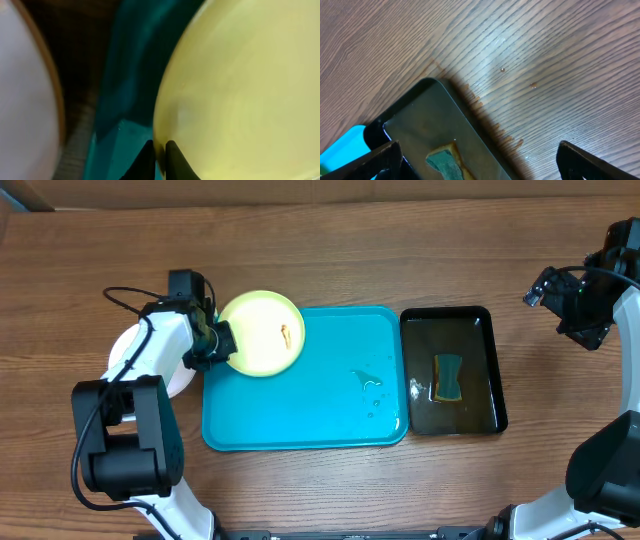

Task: Clean dirty plates on tray and stack at the side
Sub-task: 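Release the plate and grip the yellow-green plate rim with the left gripper, then slide the yellow-green plate toward the tray center with the left gripper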

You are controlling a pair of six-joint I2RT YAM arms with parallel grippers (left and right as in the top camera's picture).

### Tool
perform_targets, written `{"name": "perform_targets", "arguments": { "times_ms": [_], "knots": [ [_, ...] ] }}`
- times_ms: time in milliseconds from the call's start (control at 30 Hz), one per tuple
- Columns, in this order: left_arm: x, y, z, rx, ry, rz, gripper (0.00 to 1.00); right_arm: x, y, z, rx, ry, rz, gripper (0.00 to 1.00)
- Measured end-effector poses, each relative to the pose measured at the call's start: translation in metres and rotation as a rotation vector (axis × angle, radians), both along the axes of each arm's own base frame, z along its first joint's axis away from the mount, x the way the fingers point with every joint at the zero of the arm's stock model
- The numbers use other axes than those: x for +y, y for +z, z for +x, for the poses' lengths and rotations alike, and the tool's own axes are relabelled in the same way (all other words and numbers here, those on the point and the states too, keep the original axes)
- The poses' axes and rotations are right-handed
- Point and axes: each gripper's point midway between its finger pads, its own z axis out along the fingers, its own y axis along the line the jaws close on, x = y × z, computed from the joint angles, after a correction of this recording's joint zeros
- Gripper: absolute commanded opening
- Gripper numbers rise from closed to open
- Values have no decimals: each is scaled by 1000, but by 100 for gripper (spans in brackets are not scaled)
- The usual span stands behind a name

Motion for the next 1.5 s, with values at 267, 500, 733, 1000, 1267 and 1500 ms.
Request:
{"name": "perform_targets", "arguments": {
  "times_ms": [267, 500, 733, 1000, 1267, 1500],
  "knots": [
    [-34, -3, -45, 179, -82, -37, 13, 0, 0, 0, 0, -1, 0, 100],
    [-49, -2, -68, 269, -126, -37, 33, 0, 0, 0, 0, 0, 0, 100],
    [-49, -2, -71, 280, -127, -37, 35, 0, 0, 0, 0, 0, 0, 100],
    [-49, -1, -72, 285, -127, -37, 35, 0, 0, 0, 0, 0, 0, 100],
    [-49, 3, -70, 283, -127, -36, 38, 0, 0, 0, 0, -1, 0, 100],
    [-49, 30, -56, 165, -145, 24, 41, 0, 0, 0, 0, 0, 0, 100]
  ]
}}
